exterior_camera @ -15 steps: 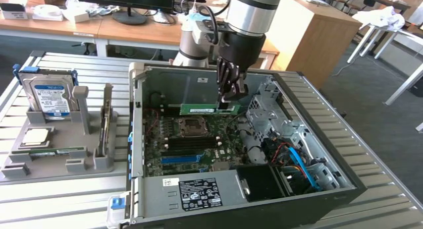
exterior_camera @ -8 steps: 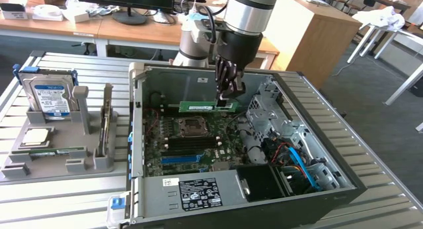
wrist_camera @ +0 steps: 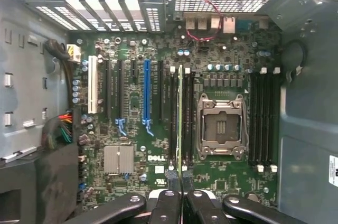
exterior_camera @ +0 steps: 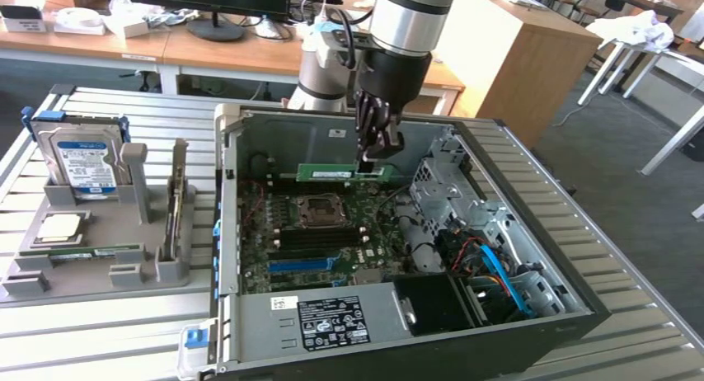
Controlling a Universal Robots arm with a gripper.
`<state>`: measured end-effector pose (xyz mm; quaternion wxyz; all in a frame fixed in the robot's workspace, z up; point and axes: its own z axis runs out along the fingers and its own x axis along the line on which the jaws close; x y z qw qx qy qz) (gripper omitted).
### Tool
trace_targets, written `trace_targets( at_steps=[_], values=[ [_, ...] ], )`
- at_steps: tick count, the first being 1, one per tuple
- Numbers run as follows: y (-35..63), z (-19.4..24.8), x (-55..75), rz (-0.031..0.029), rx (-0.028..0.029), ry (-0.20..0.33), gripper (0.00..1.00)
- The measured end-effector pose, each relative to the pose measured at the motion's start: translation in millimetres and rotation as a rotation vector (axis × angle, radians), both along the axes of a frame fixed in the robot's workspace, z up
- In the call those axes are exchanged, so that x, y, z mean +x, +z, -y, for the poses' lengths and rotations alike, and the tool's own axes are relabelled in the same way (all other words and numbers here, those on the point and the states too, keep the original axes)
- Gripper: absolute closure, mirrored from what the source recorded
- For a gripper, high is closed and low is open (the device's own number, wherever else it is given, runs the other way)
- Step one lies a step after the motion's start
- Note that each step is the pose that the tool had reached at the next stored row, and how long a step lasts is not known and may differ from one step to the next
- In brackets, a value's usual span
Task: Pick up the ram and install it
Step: 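Pick up the ram and move it above insertion slot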
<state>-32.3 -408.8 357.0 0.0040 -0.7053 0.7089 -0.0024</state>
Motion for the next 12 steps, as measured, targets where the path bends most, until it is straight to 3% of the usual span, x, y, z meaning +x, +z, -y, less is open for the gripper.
trace_targets(
  at_steps=[12],
  values=[
    [-6.9,-0.6,-1.3,0.0023,0.0014,0.0,0.88]
  ],
)
